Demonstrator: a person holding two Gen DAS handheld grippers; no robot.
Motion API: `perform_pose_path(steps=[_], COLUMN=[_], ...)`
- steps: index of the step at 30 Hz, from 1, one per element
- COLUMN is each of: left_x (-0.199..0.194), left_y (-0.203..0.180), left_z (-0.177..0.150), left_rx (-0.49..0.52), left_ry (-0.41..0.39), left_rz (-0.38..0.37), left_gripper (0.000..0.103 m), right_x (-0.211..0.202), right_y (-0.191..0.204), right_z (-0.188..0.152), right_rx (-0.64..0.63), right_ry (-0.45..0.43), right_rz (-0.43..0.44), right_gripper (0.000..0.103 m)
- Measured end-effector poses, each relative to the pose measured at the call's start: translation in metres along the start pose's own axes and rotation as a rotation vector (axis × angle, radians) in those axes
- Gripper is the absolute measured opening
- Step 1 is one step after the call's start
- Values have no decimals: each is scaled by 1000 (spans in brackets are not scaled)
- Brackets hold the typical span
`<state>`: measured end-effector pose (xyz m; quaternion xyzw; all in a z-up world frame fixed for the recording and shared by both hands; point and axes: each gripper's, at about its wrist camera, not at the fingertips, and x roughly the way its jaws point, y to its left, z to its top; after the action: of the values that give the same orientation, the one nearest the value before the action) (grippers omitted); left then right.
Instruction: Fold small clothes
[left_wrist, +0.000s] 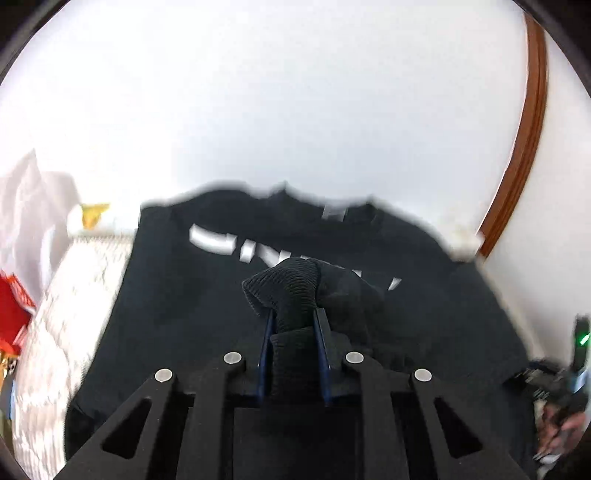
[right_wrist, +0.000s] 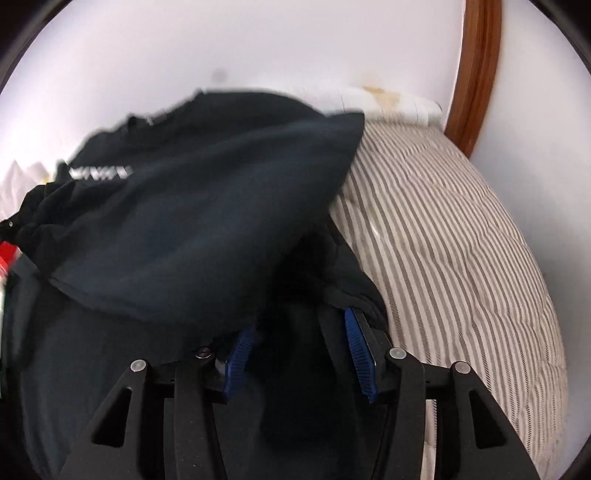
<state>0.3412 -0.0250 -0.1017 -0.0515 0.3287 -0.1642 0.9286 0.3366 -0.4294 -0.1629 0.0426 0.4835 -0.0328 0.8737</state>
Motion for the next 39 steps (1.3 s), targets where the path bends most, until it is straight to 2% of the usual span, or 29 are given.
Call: perform_pose_path(steps=[3, 5, 8, 10, 12, 14, 17, 19, 22, 25, 26, 28, 30, 31, 36, 39], left_x=[-22, -31, -44, -52, -55, -53, -38, -22, 5, 19, 18, 12, 6, 5, 27, 40], left_y=[0, 2, 15, 32, 47, 61, 78, 94, 114, 121, 122, 121, 117, 114, 99, 100], left_z=[25, 37, 51, 58, 61, 56, 37, 20, -4, -23, -26, -29, -27, -27, -38, -47], left_rx=[-7, 7, 3, -21, -36, -51, -54, -86, -147, -193, -200, -203, -194, -183, -72, -58], left_ry=[-69, -100, -138, -155, -166, -149, -97, -41, 76, 143, 141, 113, 81, 69, 109, 140], left_rz=[-17, -4, 20, 36, 70, 84, 133, 138, 136, 150, 150, 147, 140, 139, 235, 242], left_gripper=[20, 20, 19, 18, 18, 17, 17, 17, 18, 20, 21, 29, 46, 60, 61, 64], right_x=[-4, 4, 7, -4, -23, -34, -34, -38, -48, -54, -53, -49, -36, -27, 22, 28], right_y=[9, 16, 15, 15, 20, 28, 32, 30, 18, 13, 12, 13, 17, 19, 26, 22], right_z=[7, 15, 27, 30, 31, 29, 19, 8, 6, 8, 14, 22, 30, 33, 33, 28], right_rx=[-10, -36, -9, 8, -25, -83, -127, -144, -121, -73, -53, -26, -1, 12, 19, 48], right_ry=[-53, -58, -61, -86, -138, -151, -86, -73, -104, -149, -165, -177, -172, -160, -83, -103], right_rz=[51, 36, 5, 31, 2, 3, 68, 90, 147, 167, 167, 157, 152, 151, 122, 128], right_gripper=[50, 50, 36, 34, 34, 34, 34, 35, 35, 39, 40, 41, 44, 44, 44, 46])
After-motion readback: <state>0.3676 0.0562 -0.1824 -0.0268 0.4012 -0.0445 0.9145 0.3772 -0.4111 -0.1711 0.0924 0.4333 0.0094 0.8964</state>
